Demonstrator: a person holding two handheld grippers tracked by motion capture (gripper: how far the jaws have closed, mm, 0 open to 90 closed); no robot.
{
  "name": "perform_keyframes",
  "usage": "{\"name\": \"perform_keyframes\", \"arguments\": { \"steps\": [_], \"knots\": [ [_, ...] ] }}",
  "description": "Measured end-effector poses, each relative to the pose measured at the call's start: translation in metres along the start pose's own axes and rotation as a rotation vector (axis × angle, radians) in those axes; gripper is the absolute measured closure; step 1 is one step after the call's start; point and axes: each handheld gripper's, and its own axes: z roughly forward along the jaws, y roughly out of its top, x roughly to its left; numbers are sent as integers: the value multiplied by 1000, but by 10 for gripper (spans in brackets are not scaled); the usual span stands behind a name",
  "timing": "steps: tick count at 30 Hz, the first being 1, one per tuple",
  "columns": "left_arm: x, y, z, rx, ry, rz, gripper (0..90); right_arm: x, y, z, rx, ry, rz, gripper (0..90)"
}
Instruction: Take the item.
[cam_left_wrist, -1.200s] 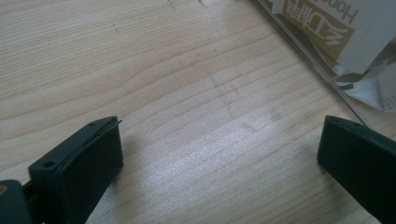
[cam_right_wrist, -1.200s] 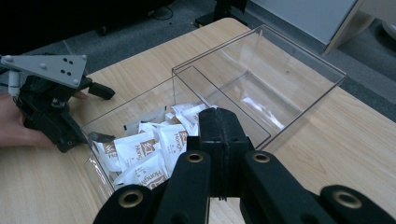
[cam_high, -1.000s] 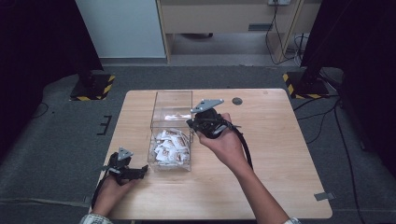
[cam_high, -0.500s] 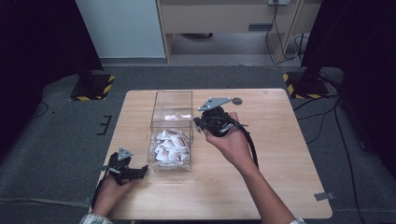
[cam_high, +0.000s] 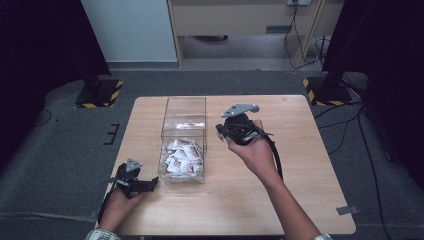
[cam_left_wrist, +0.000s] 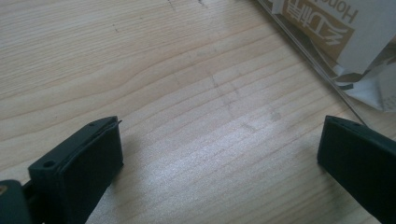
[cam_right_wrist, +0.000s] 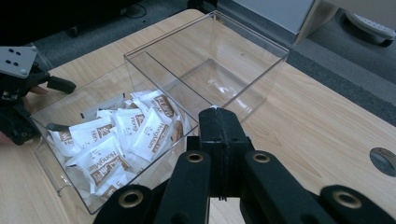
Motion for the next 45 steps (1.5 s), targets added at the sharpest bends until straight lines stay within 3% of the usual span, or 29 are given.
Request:
{"name": "perform_keyframes", "arguments": {
  "steps": [25, 45],
  "knots": [
    [0, 0, 0, 0, 0, 0, 0, -32, -21, -5, 5, -73, 54, 900],
    [0, 0, 0, 0, 0, 0, 0, -60, -48, -4, 25, -110, 129, 900]
  ]
}}
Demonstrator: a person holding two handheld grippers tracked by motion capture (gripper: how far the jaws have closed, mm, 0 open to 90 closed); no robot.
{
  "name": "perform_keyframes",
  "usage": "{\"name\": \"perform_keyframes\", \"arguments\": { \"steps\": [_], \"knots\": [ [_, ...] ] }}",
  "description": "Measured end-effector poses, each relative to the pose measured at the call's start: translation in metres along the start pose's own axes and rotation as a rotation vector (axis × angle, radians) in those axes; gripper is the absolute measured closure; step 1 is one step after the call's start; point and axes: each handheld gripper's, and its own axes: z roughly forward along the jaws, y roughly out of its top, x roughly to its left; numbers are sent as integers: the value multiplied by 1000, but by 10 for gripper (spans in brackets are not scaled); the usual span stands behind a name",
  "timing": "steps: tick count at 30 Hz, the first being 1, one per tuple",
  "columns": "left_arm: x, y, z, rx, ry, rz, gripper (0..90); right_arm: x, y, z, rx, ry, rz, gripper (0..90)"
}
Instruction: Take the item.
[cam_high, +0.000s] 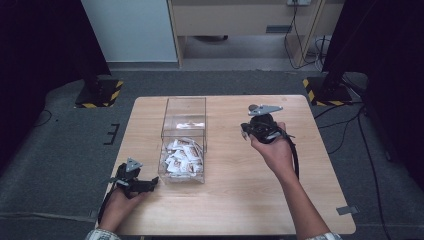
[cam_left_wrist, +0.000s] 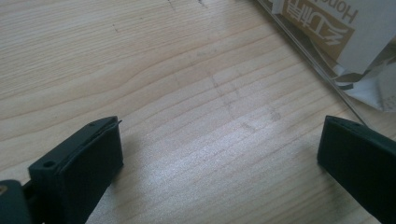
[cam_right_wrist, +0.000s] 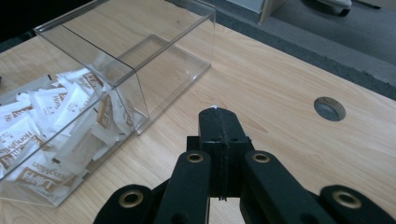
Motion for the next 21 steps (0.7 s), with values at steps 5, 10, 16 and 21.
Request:
{"name": "perform_keyframes", "arguments": {
  "steps": [5, 10, 16, 21],
  "knots": [
    [0, 0, 0, 0, 0, 0, 0, -9, -7, 0, 3, -11, 11, 900],
    [0, 0, 0, 0, 0, 0, 0, -17, -13, 0, 4, -21, 27, 900],
    [0, 0, 0, 0, 0, 0, 0, -27, -21, 1, 16, -37, 45, 900],
    [0, 0, 0, 0, 0, 0, 0, -34, -26, 2, 20, -52, 58, 900]
  ]
}}
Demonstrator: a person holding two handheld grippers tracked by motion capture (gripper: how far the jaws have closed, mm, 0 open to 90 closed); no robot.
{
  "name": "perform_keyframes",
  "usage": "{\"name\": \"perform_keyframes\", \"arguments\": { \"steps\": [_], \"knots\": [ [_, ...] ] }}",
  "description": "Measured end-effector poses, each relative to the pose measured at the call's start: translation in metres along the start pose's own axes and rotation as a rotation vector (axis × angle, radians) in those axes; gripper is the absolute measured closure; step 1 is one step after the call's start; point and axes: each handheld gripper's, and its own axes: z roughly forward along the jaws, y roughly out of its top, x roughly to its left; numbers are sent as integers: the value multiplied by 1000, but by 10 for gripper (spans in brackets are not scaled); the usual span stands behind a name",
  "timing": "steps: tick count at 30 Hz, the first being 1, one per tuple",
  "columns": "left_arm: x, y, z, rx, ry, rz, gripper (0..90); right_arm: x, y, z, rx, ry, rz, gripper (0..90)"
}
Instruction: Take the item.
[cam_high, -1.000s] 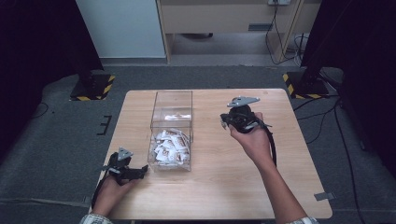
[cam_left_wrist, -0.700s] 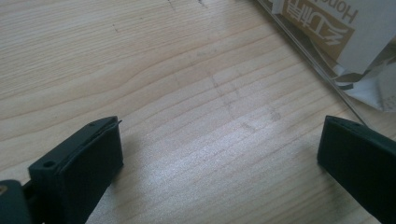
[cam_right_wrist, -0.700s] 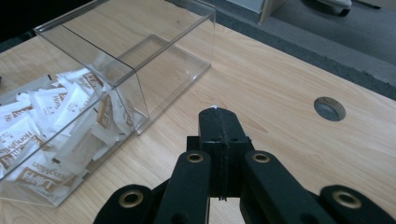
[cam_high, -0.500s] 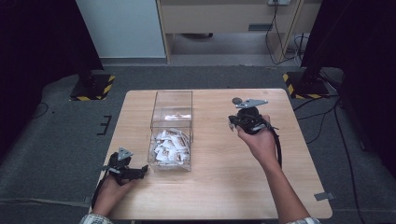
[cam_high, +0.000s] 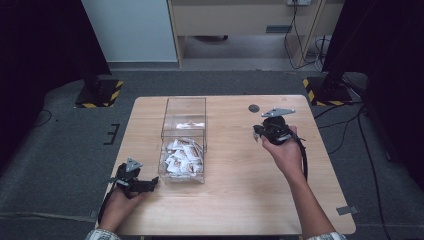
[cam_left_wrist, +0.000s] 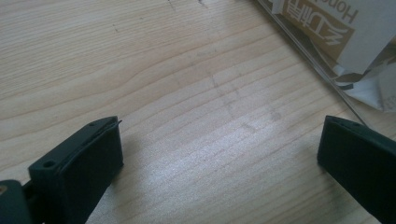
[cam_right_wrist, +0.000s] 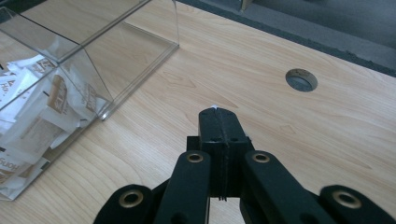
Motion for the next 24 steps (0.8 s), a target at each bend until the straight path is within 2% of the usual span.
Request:
{"name": "perform_keyframes", "arguments": {
  "steps": [24],
  "knots": [
    [0, 0, 0, 0, 0, 0, 0, -25, -27, 8, 49, -53, 61, 900]
  ]
}}
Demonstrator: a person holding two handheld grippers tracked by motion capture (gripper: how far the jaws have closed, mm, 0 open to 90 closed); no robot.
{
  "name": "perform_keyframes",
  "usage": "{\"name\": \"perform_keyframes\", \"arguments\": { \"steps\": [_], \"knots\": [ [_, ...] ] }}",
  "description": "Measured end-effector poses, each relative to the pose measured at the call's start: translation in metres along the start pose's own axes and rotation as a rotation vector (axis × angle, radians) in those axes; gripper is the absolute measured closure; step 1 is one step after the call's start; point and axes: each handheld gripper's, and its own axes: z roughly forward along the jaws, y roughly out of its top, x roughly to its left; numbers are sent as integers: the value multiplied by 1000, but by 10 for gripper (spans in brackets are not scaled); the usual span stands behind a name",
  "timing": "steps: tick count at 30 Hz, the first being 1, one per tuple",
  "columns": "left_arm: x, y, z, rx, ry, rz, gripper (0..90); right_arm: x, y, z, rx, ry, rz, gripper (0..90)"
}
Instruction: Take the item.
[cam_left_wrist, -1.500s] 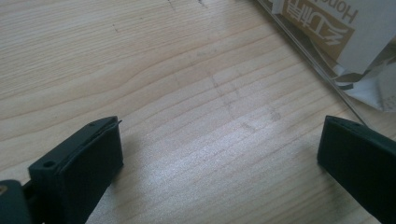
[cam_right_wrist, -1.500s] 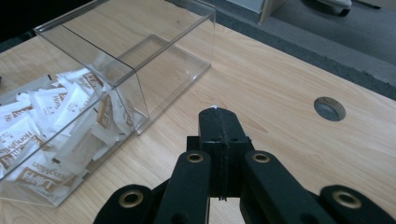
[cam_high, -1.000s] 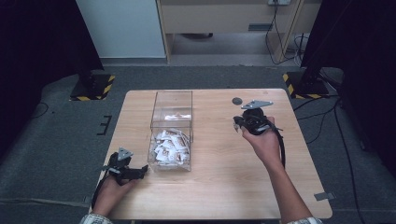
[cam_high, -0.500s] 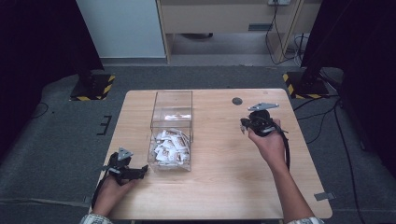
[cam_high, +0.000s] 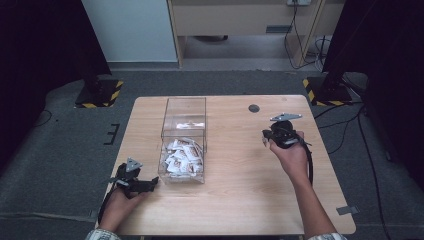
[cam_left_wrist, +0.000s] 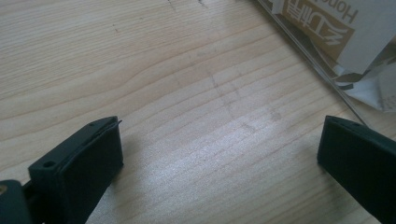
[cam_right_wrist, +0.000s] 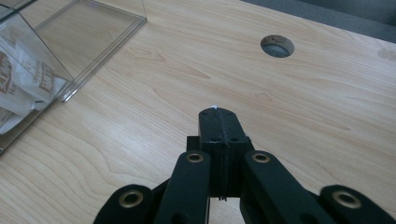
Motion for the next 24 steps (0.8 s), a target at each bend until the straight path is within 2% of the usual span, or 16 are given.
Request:
{"name": "perform_keyframes", "arguments": {
  "steps": [10, 24],
  "knots": [
    [0, 0, 0, 0, 0, 0, 0, -6, -11, 11, 32, -16, 15, 900],
    [0, 0, 0, 0, 0, 0, 0, -2, -14, 28, 55, -10, 19, 900]
  ]
}}
